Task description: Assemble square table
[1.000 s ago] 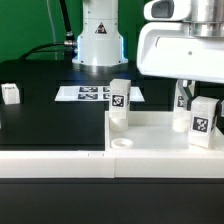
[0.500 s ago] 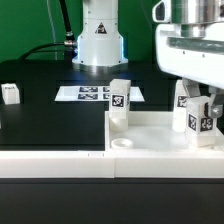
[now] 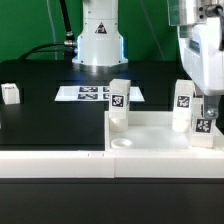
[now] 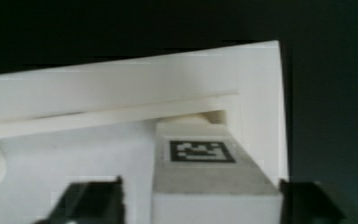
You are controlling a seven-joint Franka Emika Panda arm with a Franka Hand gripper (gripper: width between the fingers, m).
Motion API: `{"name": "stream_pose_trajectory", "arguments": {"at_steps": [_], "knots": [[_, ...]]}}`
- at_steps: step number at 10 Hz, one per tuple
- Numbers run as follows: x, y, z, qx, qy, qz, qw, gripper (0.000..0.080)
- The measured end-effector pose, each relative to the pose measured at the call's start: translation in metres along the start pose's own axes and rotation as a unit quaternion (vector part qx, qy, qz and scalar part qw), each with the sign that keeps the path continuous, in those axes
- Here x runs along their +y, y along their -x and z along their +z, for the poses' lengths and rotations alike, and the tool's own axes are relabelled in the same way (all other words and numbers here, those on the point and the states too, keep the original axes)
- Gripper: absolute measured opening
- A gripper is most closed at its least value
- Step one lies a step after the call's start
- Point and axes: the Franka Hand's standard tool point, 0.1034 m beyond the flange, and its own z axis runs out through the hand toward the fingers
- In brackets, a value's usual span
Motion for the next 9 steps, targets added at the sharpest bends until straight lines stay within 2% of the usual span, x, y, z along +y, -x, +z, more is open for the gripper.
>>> {"name": "stream_pose_trajectory", "arguments": {"at_steps": [1,2,3,7,8,9], "knots": [[0.0020,0.0002,0.0006,0.003,0.006,-0.075,0.997,0.0564],[-0.0014,-0.0024,0.0000,0.006,-0.004,-0.166,0.986,0.0634],[-0.0014,-0.0021,0.0000,0.008,-0.004,-0.231,0.973,0.0634],[-0.0011,-0.0036,0.0007,0.010,-0.001,-0.358,0.934,0.0649],[-0.0014,-0.0044,0.0028,0.020,0.012,-0.464,0.885,0.0649],[-0.0046,-0.0011,0.0036,0.028,0.016,-0.538,0.843,0.0649]]}}
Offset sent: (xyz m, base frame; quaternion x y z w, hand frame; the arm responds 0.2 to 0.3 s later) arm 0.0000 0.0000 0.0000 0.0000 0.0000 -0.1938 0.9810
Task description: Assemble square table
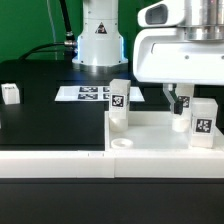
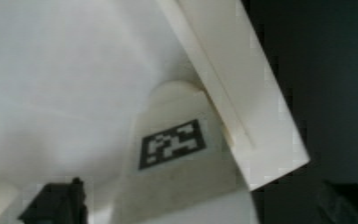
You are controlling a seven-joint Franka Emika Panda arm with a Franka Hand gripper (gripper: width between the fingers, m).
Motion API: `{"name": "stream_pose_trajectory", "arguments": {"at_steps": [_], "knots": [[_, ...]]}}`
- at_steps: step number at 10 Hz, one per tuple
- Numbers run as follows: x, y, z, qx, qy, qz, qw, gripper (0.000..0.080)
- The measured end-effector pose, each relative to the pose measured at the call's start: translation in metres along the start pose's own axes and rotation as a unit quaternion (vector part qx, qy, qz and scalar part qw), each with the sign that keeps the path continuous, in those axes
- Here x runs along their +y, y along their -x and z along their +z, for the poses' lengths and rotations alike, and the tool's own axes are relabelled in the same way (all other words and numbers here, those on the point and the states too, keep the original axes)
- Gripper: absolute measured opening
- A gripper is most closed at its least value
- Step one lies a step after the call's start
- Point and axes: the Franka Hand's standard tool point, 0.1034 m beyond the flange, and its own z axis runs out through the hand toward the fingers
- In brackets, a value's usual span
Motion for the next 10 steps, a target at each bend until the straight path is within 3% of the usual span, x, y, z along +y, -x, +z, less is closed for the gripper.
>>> {"name": "stream_pose_trajectory", "arguments": {"at_steps": [1,3,5,6,7,8,10], "knots": [[-0.0033,-0.0023,-0.0002,0.002,0.001,-0.099,0.995,0.0649],[-0.0022,-0.0027,0.0000,0.003,0.001,-0.083,0.997,0.0649],[-0.0020,-0.0028,0.0000,0.003,0.001,-0.083,0.997,0.0390],[-0.0010,-0.0029,0.0003,0.002,0.001,-0.031,1.000,0.0390],[0.0008,-0.0035,0.0008,0.002,0.002,0.010,1.000,0.0297],[0.0015,-0.0038,0.0008,0.002,0.002,0.046,0.999,0.0297],[0.0023,-0.0014,0.0012,0.007,0.009,0.232,0.973,0.0297]]}}
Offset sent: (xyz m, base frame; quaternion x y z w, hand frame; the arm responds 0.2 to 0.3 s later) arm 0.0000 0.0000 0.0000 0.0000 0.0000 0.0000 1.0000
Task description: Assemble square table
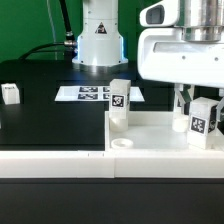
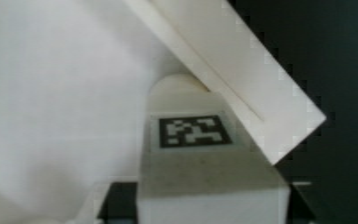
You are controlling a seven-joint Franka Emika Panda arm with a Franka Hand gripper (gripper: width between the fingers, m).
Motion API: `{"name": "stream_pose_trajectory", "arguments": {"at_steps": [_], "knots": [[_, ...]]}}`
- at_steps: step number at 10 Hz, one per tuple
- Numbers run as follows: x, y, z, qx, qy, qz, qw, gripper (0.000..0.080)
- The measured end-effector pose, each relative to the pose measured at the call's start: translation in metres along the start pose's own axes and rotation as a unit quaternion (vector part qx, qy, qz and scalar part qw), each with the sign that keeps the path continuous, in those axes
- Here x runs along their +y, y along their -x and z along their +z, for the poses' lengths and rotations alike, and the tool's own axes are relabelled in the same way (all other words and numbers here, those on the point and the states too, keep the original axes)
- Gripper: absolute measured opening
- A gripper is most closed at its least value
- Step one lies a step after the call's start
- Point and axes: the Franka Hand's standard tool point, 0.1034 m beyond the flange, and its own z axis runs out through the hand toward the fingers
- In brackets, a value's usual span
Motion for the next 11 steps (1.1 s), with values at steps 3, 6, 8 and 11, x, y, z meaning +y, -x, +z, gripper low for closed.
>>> {"name": "stream_pose_trajectory", "arguments": {"at_steps": [3,6,8,11], "knots": [[0.003,0.000,0.002,-0.013,-0.024,0.282,0.959,0.0296],[0.003,0.001,0.002,-0.023,-0.025,0.371,0.928,0.0297],[0.005,0.004,0.005,-0.010,-0.014,0.288,0.958,0.0477],[0.000,0.014,0.006,0.008,-0.009,-0.003,1.000,0.0638]]}}
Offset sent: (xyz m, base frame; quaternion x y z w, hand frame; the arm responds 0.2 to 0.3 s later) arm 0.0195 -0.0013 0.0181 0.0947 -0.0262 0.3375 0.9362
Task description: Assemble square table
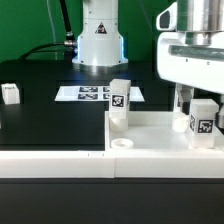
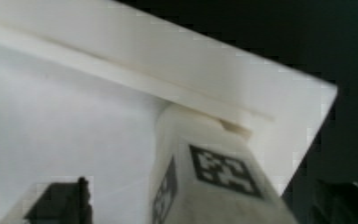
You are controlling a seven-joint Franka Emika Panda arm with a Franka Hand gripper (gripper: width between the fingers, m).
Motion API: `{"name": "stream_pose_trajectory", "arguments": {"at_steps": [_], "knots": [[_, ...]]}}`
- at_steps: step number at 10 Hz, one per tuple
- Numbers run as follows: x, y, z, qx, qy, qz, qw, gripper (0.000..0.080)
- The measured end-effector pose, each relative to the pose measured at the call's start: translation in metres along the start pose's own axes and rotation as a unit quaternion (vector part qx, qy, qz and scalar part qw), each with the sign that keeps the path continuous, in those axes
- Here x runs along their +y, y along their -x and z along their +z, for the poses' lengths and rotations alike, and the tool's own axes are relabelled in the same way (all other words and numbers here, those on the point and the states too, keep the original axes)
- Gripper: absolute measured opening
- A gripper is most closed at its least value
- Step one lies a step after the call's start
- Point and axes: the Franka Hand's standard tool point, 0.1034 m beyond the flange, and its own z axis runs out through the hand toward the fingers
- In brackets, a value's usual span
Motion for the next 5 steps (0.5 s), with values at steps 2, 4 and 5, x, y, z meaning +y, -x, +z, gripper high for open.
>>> {"name": "stream_pose_trajectory", "arguments": {"at_steps": [2,4,5], "knots": [[0.0010,-0.0019,0.0001,0.001,0.000,-0.050,0.999,0.0647],[0.0012,-0.0026,-0.0005,0.003,0.004,-0.151,0.989,0.0649],[-0.0008,-0.0046,-0.0036,0.012,0.011,-0.254,0.967,0.0649]]}}
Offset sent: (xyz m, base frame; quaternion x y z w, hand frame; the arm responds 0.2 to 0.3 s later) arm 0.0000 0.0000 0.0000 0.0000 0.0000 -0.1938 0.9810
